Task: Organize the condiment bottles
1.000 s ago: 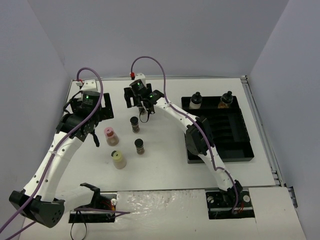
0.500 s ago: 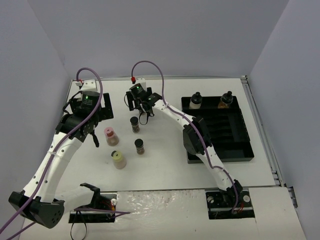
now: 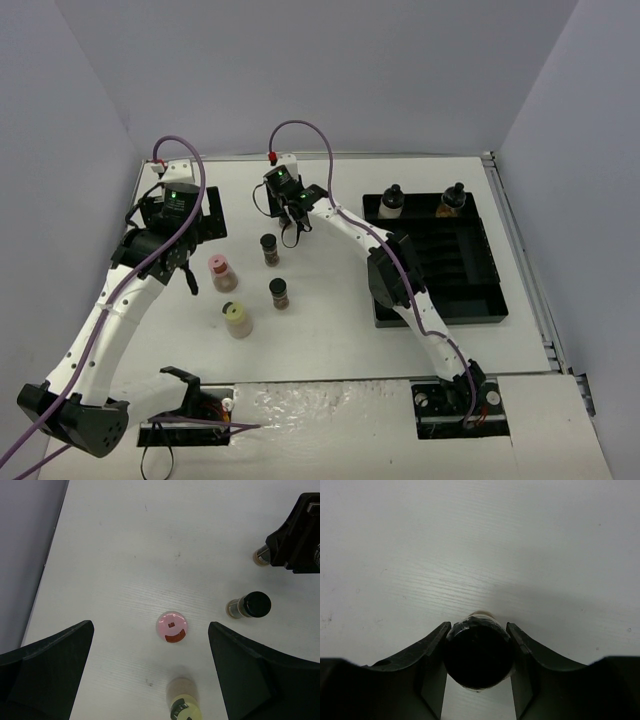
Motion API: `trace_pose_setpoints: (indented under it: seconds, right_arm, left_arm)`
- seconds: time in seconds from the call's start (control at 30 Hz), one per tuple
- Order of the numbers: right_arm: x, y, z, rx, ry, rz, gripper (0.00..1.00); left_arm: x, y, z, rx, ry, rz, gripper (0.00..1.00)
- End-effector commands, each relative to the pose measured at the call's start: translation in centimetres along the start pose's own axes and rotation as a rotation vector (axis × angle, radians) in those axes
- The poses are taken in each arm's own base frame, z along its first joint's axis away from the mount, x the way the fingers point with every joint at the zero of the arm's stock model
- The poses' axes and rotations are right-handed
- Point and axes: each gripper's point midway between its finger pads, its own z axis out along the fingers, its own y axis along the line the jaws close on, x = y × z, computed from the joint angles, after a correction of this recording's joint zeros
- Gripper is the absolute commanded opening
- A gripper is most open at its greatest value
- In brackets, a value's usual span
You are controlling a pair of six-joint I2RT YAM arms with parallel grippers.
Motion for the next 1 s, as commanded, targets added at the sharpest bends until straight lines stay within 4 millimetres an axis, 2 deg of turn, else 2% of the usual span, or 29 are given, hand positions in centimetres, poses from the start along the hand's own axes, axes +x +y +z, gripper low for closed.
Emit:
trace_pose_setpoints:
  seconds: [0.0,0.03,0.13,0.3,0.43,0.5,0.63,0.77,0.83,0.87,0.9,0.97]
  right_arm:
    - [-2.8,-0.5,-1.3,0.011,-0.069,0.024,0.05]
    - [-2.7,-0.6,-1.4,0.013,-0.067,0.022,0.0]
    - [-2.7,-0.8,-1.8,0.016,-0.067,0.017,0.0]
    - [-4.0,-0.8,-3.7,0.011,-0.09,0.013,0.0]
    - [-6.6,-1.2,-6.6,0.01,-0.141,0.021,0.0]
    - [-6.9,-1.5,-7.2,0.019,-0.149,0.019,0.0]
    - [-8.7,-3.0,-10.2,0.055,-0.193,0.027,0.0]
    - [-8.7,-5.5,-12.9,0.115,-0.204,0.048,0.0]
    - [-9.1,-7.8,-14.4,0.155,-0.219,0.089,0.0]
    - [-8.9,-9.1,-15.0,0.175,-0.218,0.113,0.0]
    - [-7.8,-10.4,-15.0,0.198,-0.198,0.137,0.0]
    - [-7.9,-13.5,-16.4,0.234,-0.216,0.198,0.0]
  left_arm:
    - [-2.5,0.0,-0.8,0.008,-0.087,-0.03,0.97]
    - [-2.5,0.0,-0.8,0.007,-0.087,-0.03,0.97]
    - [-2.2,0.0,-0.6,0.002,-0.083,-0.03,0.97]
    - [-1.9,0.0,-0.3,0.002,-0.079,-0.036,0.97]
    - [-1.4,-0.3,0.1,0.007,-0.069,-0.04,0.97]
    - [-1.2,-0.3,0.3,0.008,-0.067,-0.042,0.97]
    - [-1.0,-0.4,0.5,0.009,-0.063,-0.038,0.97]
    - [-0.7,-0.4,0.7,0.008,-0.059,-0.037,0.97]
    - [-0.7,-0.4,0.8,0.01,-0.059,-0.038,0.97]
    - [-0.7,-0.4,0.8,0.011,-0.059,-0.039,0.97]
    - [-0.7,-0.4,0.9,0.011,-0.059,-0.04,0.97]
    - [-0.6,-0.4,0.9,0.015,-0.056,-0.043,0.97]
